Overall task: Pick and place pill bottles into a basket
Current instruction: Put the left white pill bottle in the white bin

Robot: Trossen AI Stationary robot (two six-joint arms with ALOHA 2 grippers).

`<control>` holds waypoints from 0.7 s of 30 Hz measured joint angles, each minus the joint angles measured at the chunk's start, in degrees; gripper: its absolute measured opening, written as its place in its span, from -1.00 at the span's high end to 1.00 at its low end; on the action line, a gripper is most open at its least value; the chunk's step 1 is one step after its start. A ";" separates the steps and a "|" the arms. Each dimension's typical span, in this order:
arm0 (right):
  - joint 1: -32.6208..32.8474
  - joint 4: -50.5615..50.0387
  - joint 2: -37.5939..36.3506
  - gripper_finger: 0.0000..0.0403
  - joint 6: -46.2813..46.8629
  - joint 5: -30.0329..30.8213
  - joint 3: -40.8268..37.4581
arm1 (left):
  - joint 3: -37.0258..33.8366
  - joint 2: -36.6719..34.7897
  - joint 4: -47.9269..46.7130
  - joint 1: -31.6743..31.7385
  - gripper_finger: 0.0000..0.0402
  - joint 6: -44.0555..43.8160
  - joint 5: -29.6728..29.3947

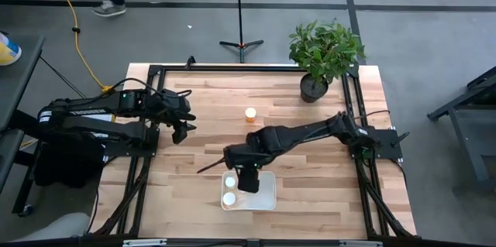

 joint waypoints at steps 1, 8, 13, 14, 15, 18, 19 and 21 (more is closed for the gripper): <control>0.45 0.30 0.00 0.17 1.78 0.00 0.00 | 0.00 0.01 0.00 0.00 -0.08 -0.35 0.14; 4.02 4.06 0.04 0.17 12.50 0.81 -0.89 | 0.00 -0.01 0.02 0.00 -0.08 -1.40 0.75; 6.58 6.38 0.15 0.17 19.06 1.46 -2.74 | 0.00 0.01 0.02 0.00 -0.08 -1.32 0.75; 7.09 6.43 0.15 0.17 20.28 1.70 -2.98 | 0.00 0.00 0.04 0.00 -0.08 -1.30 0.75; 7.55 6.66 0.15 0.17 21.36 1.98 -3.36 | 0.00 0.00 0.03 0.00 -0.08 -1.24 0.74; 8.72 8.77 0.15 0.17 24.70 2.58 -4.75 | 0.00 0.00 0.02 0.00 -0.08 -1.19 0.73; 9.13 9.15 0.15 0.17 25.61 2.60 -5.36 | 0.00 -0.01 0.02 0.00 -0.08 -1.18 0.73; 9.74 11.58 0.15 0.17 27.24 2.83 -7.23 | 0.00 0.00 0.02 0.00 -0.08 -1.18 0.73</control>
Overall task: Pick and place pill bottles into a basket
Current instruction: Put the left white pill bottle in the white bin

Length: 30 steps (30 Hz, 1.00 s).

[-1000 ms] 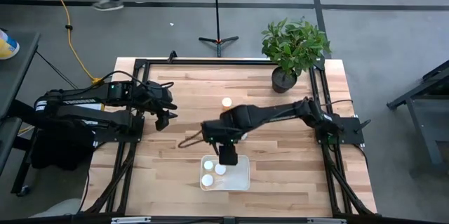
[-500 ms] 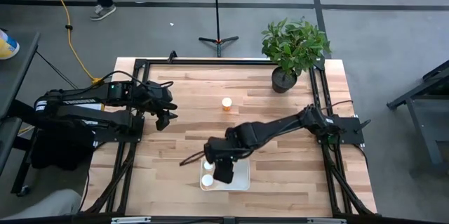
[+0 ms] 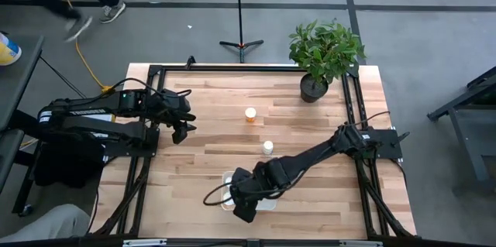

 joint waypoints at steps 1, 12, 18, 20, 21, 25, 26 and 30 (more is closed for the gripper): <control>0.24 1.41 0.00 0.17 0.79 0.07 -1.02 | 0.00 0.01 0.00 0.00 -0.08 0.00 0.00; 0.41 14.64 0.00 0.17 5.84 -1.20 -13.17 | 0.00 -0.01 -0.57 0.00 -0.08 0.02 0.00; 0.36 18.13 0.02 0.17 6.95 -2.50 -17.09 | 0.00 -0.01 -1.47 0.00 -0.08 1.33 -0.02; 0.30 18.13 0.02 0.17 6.84 -2.45 -17.12 | 0.00 0.00 -2.01 0.00 -0.08 1.53 -0.02; 0.23 18.15 0.02 0.17 6.58 -2.28 -17.09 | 0.00 0.01 -1.98 0.00 -0.08 1.53 -0.02; -0.30 18.56 0.02 0.06 6.10 -3.40 -17.09 | 0.00 -0.01 -1.84 0.00 -0.08 1.53 -0.02; -0.40 18.54 0.02 0.02 6.07 -3.82 -17.09 | 0.00 -0.01 -1.80 0.00 -0.08 1.53 -0.02; -0.81 18.68 0.02 -0.12 5.19 -5.65 -17.09 | 0.00 0.00 -1.81 0.00 -0.08 1.53 -0.02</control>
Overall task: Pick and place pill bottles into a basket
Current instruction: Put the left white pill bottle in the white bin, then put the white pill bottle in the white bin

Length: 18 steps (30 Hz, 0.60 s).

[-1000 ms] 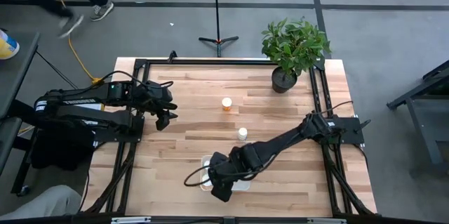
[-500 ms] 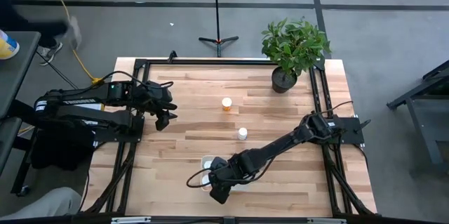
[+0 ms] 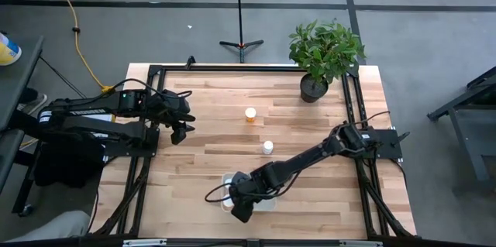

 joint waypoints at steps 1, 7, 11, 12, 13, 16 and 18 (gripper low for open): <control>-0.07 0.26 0.00 -0.15 -0.09 -0.32 0.00 | 0.00 0.00 0.01 0.00 -0.08 0.00 0.00; -0.29 1.18 0.00 -0.27 -1.02 -1.92 0.00 | 0.00 0.01 0.02 0.00 -0.08 0.00 0.00; -0.36 0.87 0.00 -0.31 -1.24 -2.77 0.40 | 0.00 0.00 0.02 0.00 -0.08 0.00 0.00; -0.36 0.90 -0.05 -0.31 -1.28 -2.78 0.42 | 0.00 0.00 0.02 0.00 -0.08 0.00 0.00; -0.36 0.78 -0.07 -0.31 -1.28 -2.78 0.42 | 0.00 0.01 0.02 -0.02 -0.08 0.00 0.00; -0.36 0.67 -0.07 -0.32 -1.28 -3.23 0.42 | 0.00 -0.01 0.02 0.00 -0.08 0.00 0.00; -0.36 0.50 -0.07 -0.32 -1.28 -4.30 0.42 | 0.00 0.00 0.02 0.00 -0.08 0.00 0.00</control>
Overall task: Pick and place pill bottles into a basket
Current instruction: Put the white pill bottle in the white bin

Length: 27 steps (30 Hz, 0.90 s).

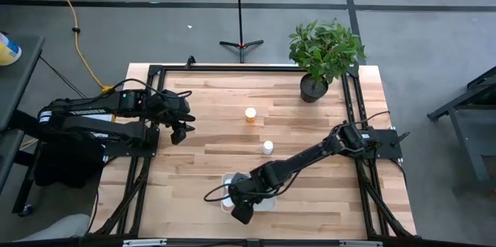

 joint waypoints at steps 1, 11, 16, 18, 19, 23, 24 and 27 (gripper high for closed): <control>0.00 -0.30 0.00 -0.32 0.00 -0.48 0.00 | 0.00 0.01 0.00 0.00 -0.08 0.00 0.00; -1.17 -4.19 -0.25 -0.32 -4.63 -1.32 3.67 | 0.00 -0.01 0.02 0.00 -0.08 0.00 0.00; -3.57 -12.07 -0.32 -0.32 -11.89 3.42 12.65 | 0.00 -0.01 -0.02 0.00 -0.08 0.00 0.00; -4.61 -16.35 -0.35 -0.32 -14.83 6.38 16.72 | 0.00 0.00 0.00 0.00 -0.08 0.00 0.00; -5.19 -18.85 -0.35 -0.32 -16.27 7.63 18.69 | 0.00 -0.01 -0.02 0.00 -0.08 0.00 0.00; -7.56 -25.68 -0.60 -0.32 -20.44 12.09 24.09 | 0.00 -0.01 -0.21 0.00 -0.08 0.00 0.00; -8.33 -25.98 -1.67 -0.32 -20.95 12.61 23.12 | 0.00 -0.01 -0.38 0.00 -0.08 0.00 0.00; -10.30 -28.92 -2.88 -0.32 -22.06 13.01 21.53 | 0.00 -0.01 -0.61 0.00 -0.08 0.00 0.00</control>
